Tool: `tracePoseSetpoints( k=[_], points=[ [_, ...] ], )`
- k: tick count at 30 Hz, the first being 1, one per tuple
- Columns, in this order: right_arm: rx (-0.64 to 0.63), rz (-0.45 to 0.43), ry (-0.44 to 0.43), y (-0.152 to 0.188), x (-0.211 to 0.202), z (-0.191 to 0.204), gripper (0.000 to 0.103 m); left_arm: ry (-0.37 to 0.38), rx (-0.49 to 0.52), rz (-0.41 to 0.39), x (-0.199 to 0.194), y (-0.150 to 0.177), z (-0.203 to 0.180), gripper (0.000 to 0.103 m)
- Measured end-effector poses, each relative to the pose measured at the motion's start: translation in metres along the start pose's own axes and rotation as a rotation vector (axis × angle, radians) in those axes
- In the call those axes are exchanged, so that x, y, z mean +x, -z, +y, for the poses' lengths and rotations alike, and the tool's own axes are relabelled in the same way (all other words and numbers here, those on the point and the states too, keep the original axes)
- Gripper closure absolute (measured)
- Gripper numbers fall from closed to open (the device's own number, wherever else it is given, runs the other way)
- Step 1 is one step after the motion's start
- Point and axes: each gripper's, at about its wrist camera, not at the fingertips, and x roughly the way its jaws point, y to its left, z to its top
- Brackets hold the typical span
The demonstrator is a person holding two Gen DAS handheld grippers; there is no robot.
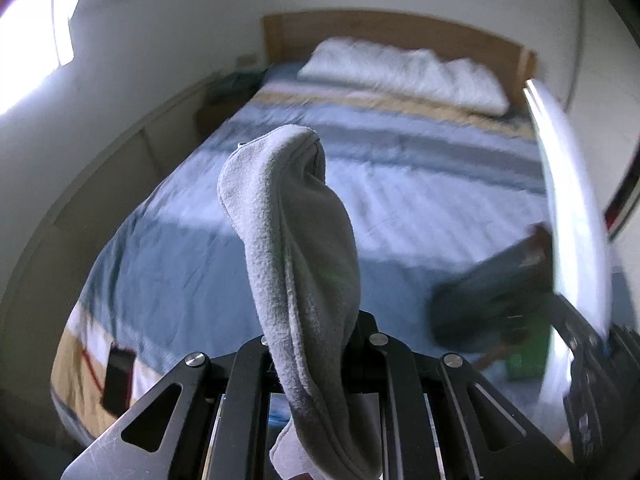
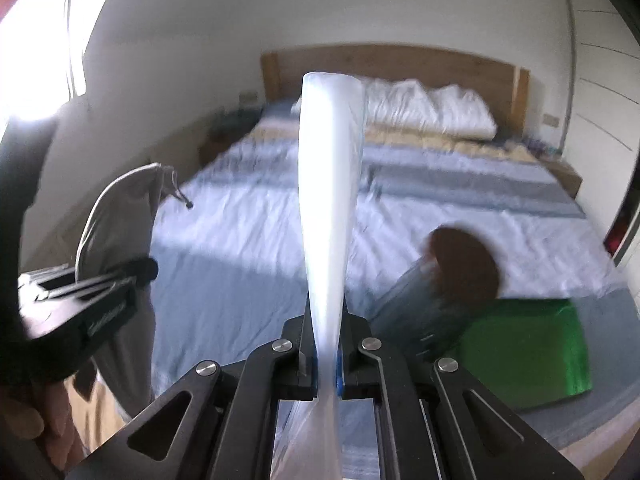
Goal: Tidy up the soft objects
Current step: 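Carry the grey pouch and clear tube with both grippers over the green tray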
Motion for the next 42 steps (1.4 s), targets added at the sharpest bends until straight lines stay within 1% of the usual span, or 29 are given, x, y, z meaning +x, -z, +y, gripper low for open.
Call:
tracePoseSetpoints(
  k=[1, 3, 4, 6, 7, 8, 10, 12, 14, 15, 18, 19, 20, 22, 23, 24, 26, 28, 31, 35, 39, 41, 42],
  points=[
    [0.005, -0.016, 0.009, -0.001, -0.011, -0.011, 0.099, 0.042, 0.008, -0.014, -0.014, -0.004, -0.015, 0.093],
    [0.011, -0.045, 0.045, -0.004, -0.039, -0.048, 0.099, 0.125, 0.026, -0.036, -0.028, -0.012, -0.046, 0.093],
    [0.014, -0.049, 0.057, -0.001, -0.047, -0.060, 0.099, 0.159, 0.036, -0.046, -0.033, -0.014, -0.062, 0.093],
    [0.019, -0.046, 0.120, 0.004, -0.064, -0.104, 0.099, 0.255, 0.071, -0.064, -0.048, -0.019, -0.101, 0.093],
    [0.017, -0.042, 0.144, 0.006, -0.070, -0.118, 0.099, 0.293, 0.081, -0.064, -0.051, -0.021, -0.117, 0.093],
    [0.018, -0.030, 0.181, 0.009, -0.073, -0.143, 0.099, 0.348, 0.093, -0.061, -0.054, -0.021, -0.139, 0.093],
    [0.017, -0.004, 0.238, 0.016, -0.073, -0.179, 0.099, 0.408, 0.129, -0.047, -0.049, -0.020, -0.182, 0.093],
    [0.011, 0.038, 0.307, 0.029, -0.063, -0.221, 0.099, 0.446, 0.145, -0.027, -0.040, -0.021, -0.216, 0.093],
    [0.001, 0.074, 0.345, 0.041, -0.049, -0.255, 0.099, 0.478, 0.162, 0.020, -0.018, -0.017, -0.252, 0.093],
    [0.002, 0.094, 0.359, 0.047, -0.041, -0.270, 0.099, 0.483, 0.175, 0.041, -0.006, -0.015, -0.270, 0.093],
    [0.033, 0.156, 0.376, 0.061, -0.010, -0.311, 0.099, 0.437, 0.208, 0.088, 0.040, -0.006, -0.314, 0.093],
    [0.041, 0.177, 0.374, 0.067, 0.003, -0.324, 0.099, 0.417, 0.213, 0.122, 0.062, -0.001, -0.328, 0.093],
    [0.046, 0.196, 0.377, 0.059, 0.022, -0.334, 0.099, 0.400, 0.218, 0.135, 0.075, 0.002, -0.339, 0.093],
    [0.043, 0.231, 0.387, 0.069, 0.048, -0.351, 0.099, 0.341, 0.235, 0.158, 0.105, 0.009, -0.357, 0.093],
    [0.050, 0.245, 0.383, 0.061, 0.064, -0.364, 0.098, 0.327, 0.237, 0.183, 0.123, 0.012, -0.364, 0.093],
    [0.054, 0.256, 0.380, 0.062, 0.074, -0.369, 0.098, 0.309, 0.233, 0.204, 0.137, 0.019, -0.370, 0.093],
    [0.064, 0.282, 0.378, 0.061, 0.117, -0.379, 0.098, 0.257, 0.232, 0.213, 0.154, 0.032, -0.384, 0.093],
    [0.075, 0.302, 0.364, 0.058, 0.149, -0.382, 0.098, 0.219, 0.241, 0.234, 0.174, 0.039, -0.388, 0.092],
    [0.058, 0.327, 0.359, 0.068, 0.183, -0.394, 0.097, 0.168, 0.265, 0.254, 0.197, 0.051, -0.392, 0.091],
    [0.057, 0.346, 0.344, 0.074, 0.212, -0.396, 0.096, 0.134, 0.277, 0.261, 0.219, 0.059, -0.394, 0.090],
    [0.062, 0.356, 0.342, 0.075, 0.214, -0.397, 0.094, 0.120, 0.279, 0.265, 0.230, 0.060, -0.393, 0.089],
    [0.067, 0.362, 0.336, 0.076, 0.215, -0.399, 0.090, 0.118, 0.282, 0.276, 0.233, 0.063, -0.394, 0.081],
    [0.067, 0.365, 0.336, 0.077, 0.216, -0.400, 0.090, 0.118, 0.283, 0.281, 0.237, 0.063, -0.393, 0.078]
  ],
)
